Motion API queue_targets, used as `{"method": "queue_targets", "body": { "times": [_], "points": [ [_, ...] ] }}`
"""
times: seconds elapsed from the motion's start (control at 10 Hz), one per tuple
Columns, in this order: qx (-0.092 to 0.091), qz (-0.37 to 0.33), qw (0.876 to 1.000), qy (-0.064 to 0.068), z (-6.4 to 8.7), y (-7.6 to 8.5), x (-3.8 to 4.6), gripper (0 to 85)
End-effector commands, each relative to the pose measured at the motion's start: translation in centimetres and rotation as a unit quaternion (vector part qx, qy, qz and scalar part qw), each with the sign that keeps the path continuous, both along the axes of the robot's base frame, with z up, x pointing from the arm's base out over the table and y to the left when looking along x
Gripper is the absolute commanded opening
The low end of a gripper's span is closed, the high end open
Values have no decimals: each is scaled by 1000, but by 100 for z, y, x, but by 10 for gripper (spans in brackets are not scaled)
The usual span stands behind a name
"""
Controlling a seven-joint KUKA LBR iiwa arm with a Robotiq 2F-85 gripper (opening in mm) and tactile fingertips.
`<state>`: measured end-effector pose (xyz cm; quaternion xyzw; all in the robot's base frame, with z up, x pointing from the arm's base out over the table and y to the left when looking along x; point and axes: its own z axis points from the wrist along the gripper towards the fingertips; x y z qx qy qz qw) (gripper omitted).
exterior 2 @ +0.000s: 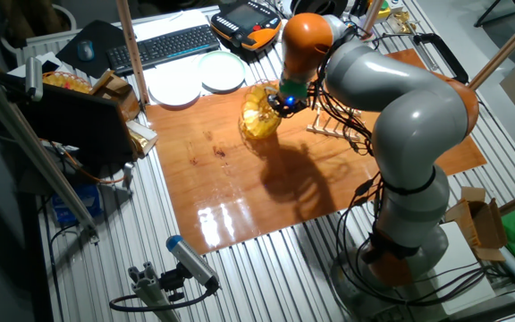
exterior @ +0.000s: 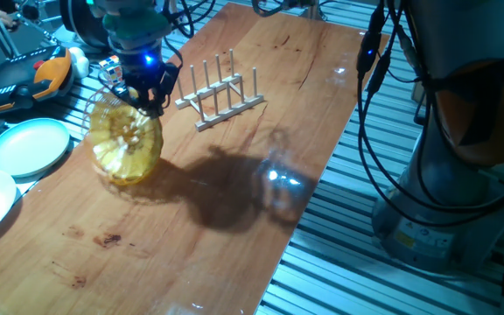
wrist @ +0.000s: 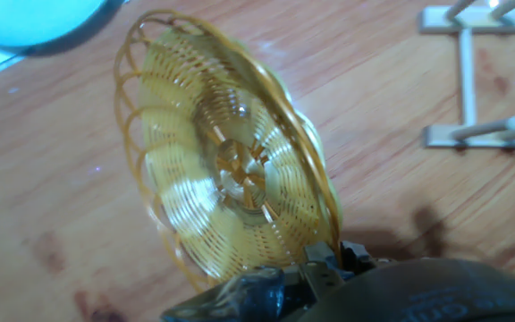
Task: Take the dish off the dish rack
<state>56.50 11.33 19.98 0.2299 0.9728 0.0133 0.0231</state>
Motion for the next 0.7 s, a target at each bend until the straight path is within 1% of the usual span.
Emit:
{"method": "queue_targets", "body": {
  "times": [0.0, 0.1, 0.2, 0.3, 0.6],
  "points": [
    [2, 1, 1000, 0, -12, 49, -7, 7],
    [-1, 2, 1000, 0, -31, 125, -16, 7],
    [-1, 4, 1000, 1, -35, 166, -21, 7],
    [-1, 5, 1000, 3, -43, 191, -23, 7],
    [-8, 17, 1000, 3, -112, 202, -43, 7]
  ]
}}
